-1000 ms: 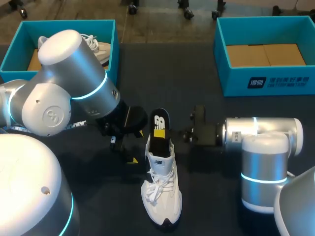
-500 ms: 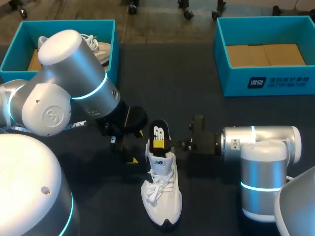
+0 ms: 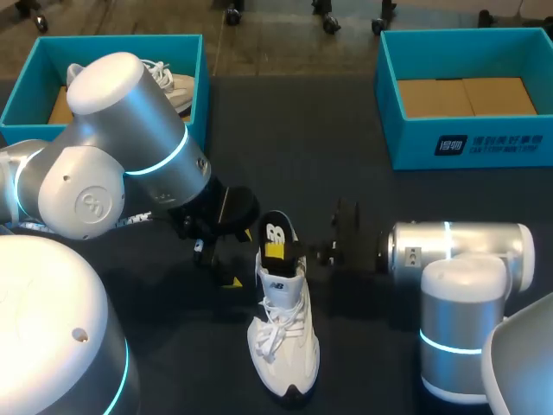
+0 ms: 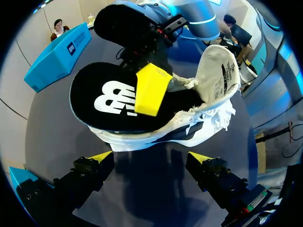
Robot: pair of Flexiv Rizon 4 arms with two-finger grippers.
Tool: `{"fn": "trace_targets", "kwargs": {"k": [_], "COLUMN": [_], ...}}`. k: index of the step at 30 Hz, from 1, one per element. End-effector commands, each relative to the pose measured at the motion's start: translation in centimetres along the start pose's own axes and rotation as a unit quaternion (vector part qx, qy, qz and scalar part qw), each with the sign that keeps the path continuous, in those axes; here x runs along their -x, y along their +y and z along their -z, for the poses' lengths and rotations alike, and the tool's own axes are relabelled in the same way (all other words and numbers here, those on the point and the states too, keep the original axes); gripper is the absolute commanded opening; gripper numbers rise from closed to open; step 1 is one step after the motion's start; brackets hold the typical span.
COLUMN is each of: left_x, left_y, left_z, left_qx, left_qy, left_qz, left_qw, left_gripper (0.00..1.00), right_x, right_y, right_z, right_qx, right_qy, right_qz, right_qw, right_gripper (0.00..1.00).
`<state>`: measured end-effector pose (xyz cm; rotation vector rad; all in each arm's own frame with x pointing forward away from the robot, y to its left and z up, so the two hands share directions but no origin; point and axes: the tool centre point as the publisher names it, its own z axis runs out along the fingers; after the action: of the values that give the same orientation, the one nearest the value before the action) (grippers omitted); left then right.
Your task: Take the shoe out of the shoebox, open the shoe tongue, remove and reinsert the insole, then place the shoe into the shoebox
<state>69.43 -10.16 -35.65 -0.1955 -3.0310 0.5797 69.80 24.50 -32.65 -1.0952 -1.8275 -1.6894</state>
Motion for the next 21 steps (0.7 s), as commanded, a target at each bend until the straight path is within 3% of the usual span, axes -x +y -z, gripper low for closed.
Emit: {"fn": "trace_targets", "kwargs": {"k": [1, 4, 6, 12, 21], "left_x": [0.0, 0.0, 0.0, 0.0, 0.0], "left_y": [0.1, 0.1, 0.1, 0.1, 0.1], "left_z": [-0.1, -0.1, -0.1, -0.1, -0.1], "left_qx": [-0.001, -0.001, -0.001, -0.001, -0.001], "left_qy": [0.0, 0.0, 0.0, 0.0, 0.0], "left_qz": [-0.001, -0.001, -0.001, -0.001, -0.001], "left_qw": [1.0, 1.0, 1.0, 1.0, 1.0], "left_gripper": [1.0, 1.0, 1.0, 1.0, 1.0], "right_x": [0.3, 0.7, 1.3, 2.7, 1.7], "right_y": [0.9, 1.3, 1.7, 1.4, -1.7], "right_z": [0.0, -0.1, -0.1, -0.3, -0.3], "right_qx": [-0.005, -0.006, -0.006, -0.009, -0.002], "right_qy": [0.001, 0.004, 0.008, 0.009, -0.003], "right_qz": [0.0, 0.001, -0.004, -0.028, -0.048], "right_qw": [1.0, 1.0, 1.0, 1.0, 0.999], "right_gripper": [0.24, 0.14, 0.0, 0.0, 0.0]}}
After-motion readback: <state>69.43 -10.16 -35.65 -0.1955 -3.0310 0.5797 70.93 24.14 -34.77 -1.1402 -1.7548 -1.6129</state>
